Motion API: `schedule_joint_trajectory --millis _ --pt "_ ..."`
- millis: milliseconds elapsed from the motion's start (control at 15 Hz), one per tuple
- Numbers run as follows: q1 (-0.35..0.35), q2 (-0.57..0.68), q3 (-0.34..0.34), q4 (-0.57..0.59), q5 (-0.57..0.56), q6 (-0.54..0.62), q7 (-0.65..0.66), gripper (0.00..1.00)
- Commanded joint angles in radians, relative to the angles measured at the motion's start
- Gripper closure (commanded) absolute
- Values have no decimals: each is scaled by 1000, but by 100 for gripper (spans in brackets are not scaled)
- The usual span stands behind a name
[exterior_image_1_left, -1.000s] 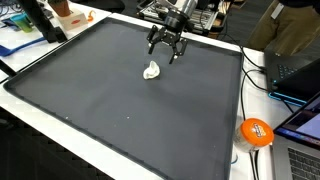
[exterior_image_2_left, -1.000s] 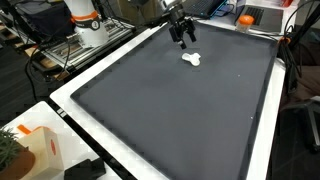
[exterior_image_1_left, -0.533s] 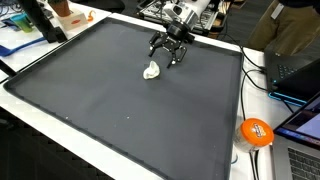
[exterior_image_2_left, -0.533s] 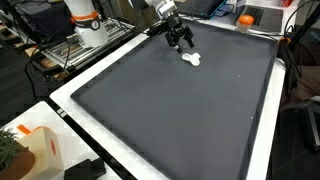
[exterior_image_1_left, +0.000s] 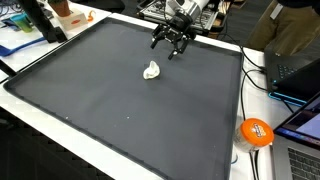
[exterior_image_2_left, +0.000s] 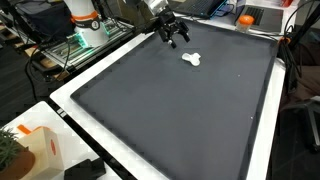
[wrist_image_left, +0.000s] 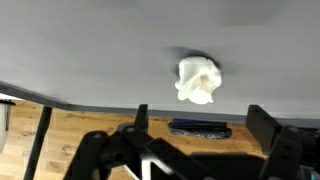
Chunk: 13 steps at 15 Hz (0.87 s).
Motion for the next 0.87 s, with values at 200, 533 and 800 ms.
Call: schedule_joint_trajectory --millis 200,533,800 --pt "-139 -217 47 -20 -219 363 113 0" --pt "-146 -211 -28 173 -396 806 150 0" --pt "-163 -219 -65 204 -295 932 -12 0"
